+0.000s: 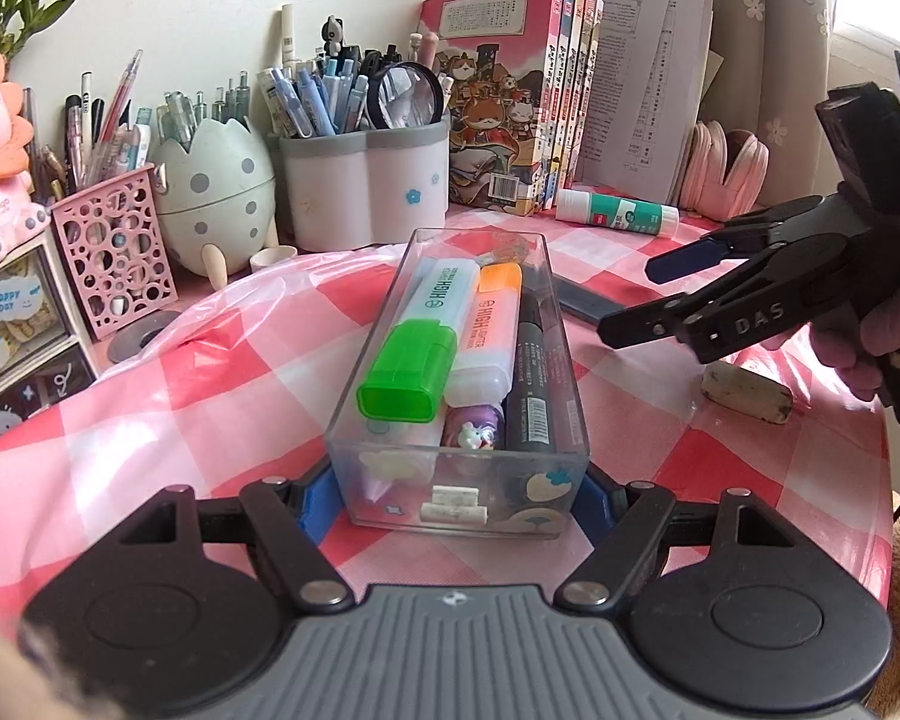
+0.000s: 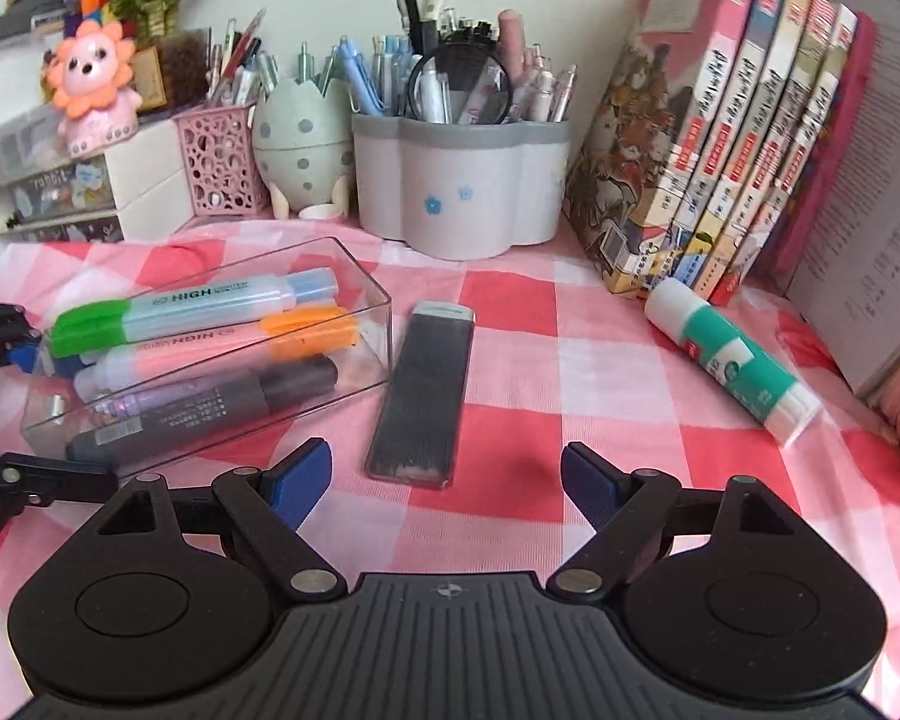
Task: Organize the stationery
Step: 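Move the right gripper to the white-and-green glue stick and grasp it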
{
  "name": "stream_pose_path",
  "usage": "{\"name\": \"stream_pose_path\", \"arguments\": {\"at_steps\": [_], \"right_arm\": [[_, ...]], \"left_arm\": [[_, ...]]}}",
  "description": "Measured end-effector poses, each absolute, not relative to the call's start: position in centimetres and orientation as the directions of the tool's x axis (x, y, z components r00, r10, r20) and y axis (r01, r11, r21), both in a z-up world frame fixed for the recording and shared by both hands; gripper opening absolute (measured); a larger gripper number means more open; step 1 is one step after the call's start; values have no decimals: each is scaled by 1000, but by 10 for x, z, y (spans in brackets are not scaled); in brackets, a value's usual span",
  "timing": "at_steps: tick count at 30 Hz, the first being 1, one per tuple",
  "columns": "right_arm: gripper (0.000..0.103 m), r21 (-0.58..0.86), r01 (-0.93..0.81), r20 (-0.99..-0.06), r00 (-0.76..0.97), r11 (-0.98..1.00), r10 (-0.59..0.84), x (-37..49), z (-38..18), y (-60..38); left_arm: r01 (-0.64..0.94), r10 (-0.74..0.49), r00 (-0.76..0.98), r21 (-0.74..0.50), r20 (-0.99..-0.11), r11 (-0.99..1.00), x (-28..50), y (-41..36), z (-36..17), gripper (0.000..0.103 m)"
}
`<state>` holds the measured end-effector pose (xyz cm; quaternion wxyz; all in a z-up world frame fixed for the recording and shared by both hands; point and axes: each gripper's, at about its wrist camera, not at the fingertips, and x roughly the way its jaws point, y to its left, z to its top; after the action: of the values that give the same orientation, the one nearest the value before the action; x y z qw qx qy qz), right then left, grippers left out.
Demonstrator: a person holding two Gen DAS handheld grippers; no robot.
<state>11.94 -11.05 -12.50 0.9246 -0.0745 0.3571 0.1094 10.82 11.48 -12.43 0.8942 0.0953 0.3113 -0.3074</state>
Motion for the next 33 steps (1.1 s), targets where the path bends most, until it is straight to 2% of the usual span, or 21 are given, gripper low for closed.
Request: {"name": "stream_pose_path", "arguments": {"at_steps": [9, 12, 16, 24, 28, 33], "right_arm": [[84, -134, -158, -653, 757, 978, 33, 136, -107, -154], [84, -113, -119, -650, 760, 986, 17, 137, -97, -167], [83, 7, -272, -632, 744, 962, 215, 123, -81, -140], [82, -23, -645, -587, 627, 764, 512, 125, -66, -37], [81, -45, -722, -638, 553, 690, 536, 134, -70, -15], [78, -94, -694, -671, 574, 714, 470, 144, -80, -17]], "left_arm": [[609, -490, 618, -20, -615, 793, 108, 115, -124, 51], [609, -489, 618, -20, -615, 793, 108, 115, -124, 51], [609, -489, 618, -20, -615, 793, 108, 115, -124, 51], [609, -490, 618, -20, -615, 793, 108, 115, -124, 51], [609, -490, 618, -20, -615, 793, 108, 115, -125, 51], [609, -489, 618, -20, -615, 793, 108, 115, -124, 51]]}}
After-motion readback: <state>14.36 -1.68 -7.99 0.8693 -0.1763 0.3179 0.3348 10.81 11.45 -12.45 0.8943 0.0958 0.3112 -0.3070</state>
